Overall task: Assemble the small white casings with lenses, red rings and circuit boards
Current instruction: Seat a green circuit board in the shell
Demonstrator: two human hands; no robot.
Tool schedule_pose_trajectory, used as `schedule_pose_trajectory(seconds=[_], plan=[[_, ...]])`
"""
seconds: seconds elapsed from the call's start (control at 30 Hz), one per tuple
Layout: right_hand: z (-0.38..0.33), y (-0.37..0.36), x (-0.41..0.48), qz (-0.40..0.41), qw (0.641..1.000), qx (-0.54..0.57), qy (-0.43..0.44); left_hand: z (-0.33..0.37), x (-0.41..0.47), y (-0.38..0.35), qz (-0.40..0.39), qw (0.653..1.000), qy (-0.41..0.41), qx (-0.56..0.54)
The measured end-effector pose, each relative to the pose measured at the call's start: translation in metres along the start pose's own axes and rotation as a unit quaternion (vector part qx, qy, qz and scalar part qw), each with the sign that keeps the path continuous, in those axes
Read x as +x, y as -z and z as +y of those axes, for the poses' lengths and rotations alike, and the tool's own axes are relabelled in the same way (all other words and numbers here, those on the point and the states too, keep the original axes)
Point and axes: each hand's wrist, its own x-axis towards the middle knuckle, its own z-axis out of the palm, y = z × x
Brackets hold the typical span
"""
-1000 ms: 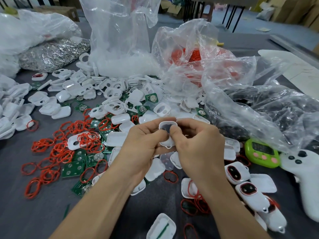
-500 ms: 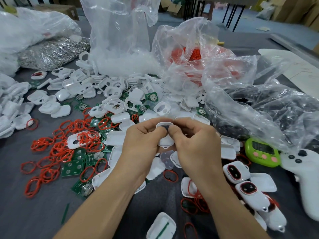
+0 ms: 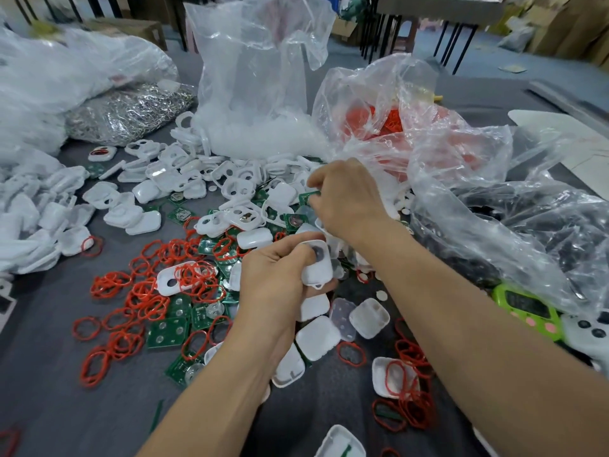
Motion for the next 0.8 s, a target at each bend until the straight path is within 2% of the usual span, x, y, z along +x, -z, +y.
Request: schedule_pose_trajectory(seconds=[0.1, 0.17, 0.27, 0.37, 0.43, 0.53, 0.6, 0.7, 0.8], plan=[[-0.002, -0.012, 0.008, -0.003, 0.997, -0.074, 0.022, 0.000, 0.002, 0.001, 0.000, 1.000, 0.005, -0.009], [0.001, -0.012, 0.005, 0.020, 0.997, -0.066, 0.033, 0.001, 0.003, 0.002, 0.001, 1.000, 0.012, -0.016], [0.011, 0.000, -0.005, 0.086, 0.994, 0.065, 0.007, 0.001, 0.003, 0.002, -0.001, 0.999, 0.026, -0.029], [0.030, 0.018, -0.028, 0.143, 0.967, 0.203, -0.048, 0.001, 0.002, 0.002, -0.007, 0.999, 0.035, -0.041], [0.044, 0.023, -0.048, 0.132, 0.942, 0.287, -0.109, 0.002, -0.001, 0.000, -0.019, 0.998, 0.038, -0.035], [0.058, 0.025, -0.079, 0.092, 0.877, 0.431, -0.192, 0.001, -0.003, -0.003, -0.031, 0.998, 0.051, -0.022], [0.062, 0.027, -0.099, 0.065, 0.856, 0.479, -0.184, 0.000, -0.005, -0.005, -0.036, 0.998, 0.046, -0.001], [0.061, 0.032, -0.113, 0.048, 0.855, 0.496, -0.145, -0.003, -0.006, -0.006, -0.039, 0.998, 0.024, 0.031], [0.058, 0.037, -0.116, 0.049, 0.841, 0.519, -0.146, -0.005, -0.008, -0.007, -0.038, 0.998, 0.016, 0.049]])
